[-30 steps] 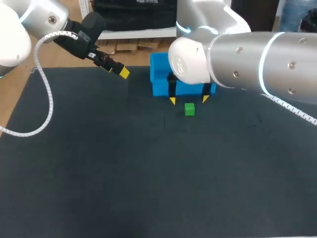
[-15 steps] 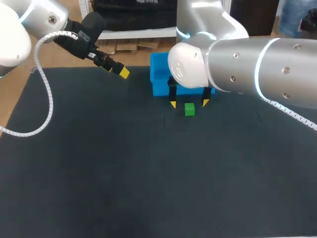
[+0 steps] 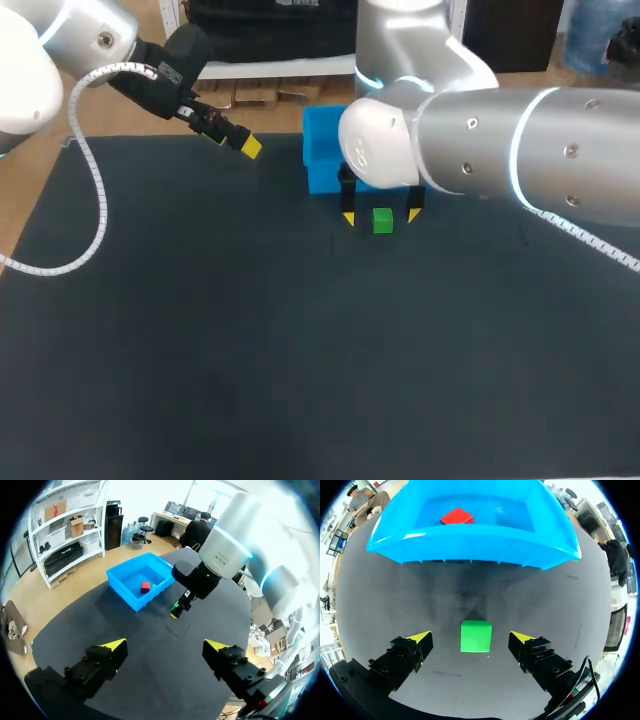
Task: Use the left arm to pick the red cube and place it into the blue plastic box first, then use the right arm to grasp the green cube and put it into the same blue plastic box after the first action is fully finished.
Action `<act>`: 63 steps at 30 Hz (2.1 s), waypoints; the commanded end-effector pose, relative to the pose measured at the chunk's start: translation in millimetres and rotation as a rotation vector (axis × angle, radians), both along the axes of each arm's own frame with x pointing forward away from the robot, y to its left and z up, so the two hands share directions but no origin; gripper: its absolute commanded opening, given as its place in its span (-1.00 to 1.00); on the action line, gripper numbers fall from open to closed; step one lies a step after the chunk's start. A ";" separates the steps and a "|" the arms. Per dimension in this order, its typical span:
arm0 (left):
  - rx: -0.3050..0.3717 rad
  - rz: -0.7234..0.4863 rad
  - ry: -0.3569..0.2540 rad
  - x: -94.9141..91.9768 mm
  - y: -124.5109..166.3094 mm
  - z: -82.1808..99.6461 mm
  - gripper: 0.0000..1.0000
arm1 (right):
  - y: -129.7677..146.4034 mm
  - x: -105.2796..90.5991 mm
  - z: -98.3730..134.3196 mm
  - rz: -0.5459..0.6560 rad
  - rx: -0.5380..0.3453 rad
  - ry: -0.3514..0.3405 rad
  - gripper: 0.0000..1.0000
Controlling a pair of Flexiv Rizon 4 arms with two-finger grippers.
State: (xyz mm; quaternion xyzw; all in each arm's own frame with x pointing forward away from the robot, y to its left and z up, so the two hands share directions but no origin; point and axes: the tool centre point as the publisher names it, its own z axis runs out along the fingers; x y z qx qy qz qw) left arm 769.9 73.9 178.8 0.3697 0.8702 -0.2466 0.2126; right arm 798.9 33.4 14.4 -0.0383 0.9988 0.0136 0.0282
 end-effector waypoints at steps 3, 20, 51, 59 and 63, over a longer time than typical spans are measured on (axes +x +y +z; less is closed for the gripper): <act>-0.003 0.000 -0.003 -1.3 0.8 -0.4 1.00 | 1.3 -0.9 -5.6 0.010 -0.021 -0.011 1.00; -0.003 0.000 -0.003 -1.3 0.8 -0.4 1.00 | 1.6 0.7 -12.8 -0.007 -0.005 -0.014 0.40; -0.003 0.000 -0.003 -1.3 0.8 -0.4 1.00 | -9.0 -1.5 13.9 -0.047 0.001 -0.013 -1.00; -0.003 0.000 -0.003 -1.3 0.8 -0.4 1.00 | -12.8 -2.6 31.2 -0.055 -0.005 -0.020 -1.00; -0.003 0.000 -0.003 -1.3 0.8 -0.4 1.00 | -15.3 -3.7 41.7 -0.053 -0.006 -0.028 -1.00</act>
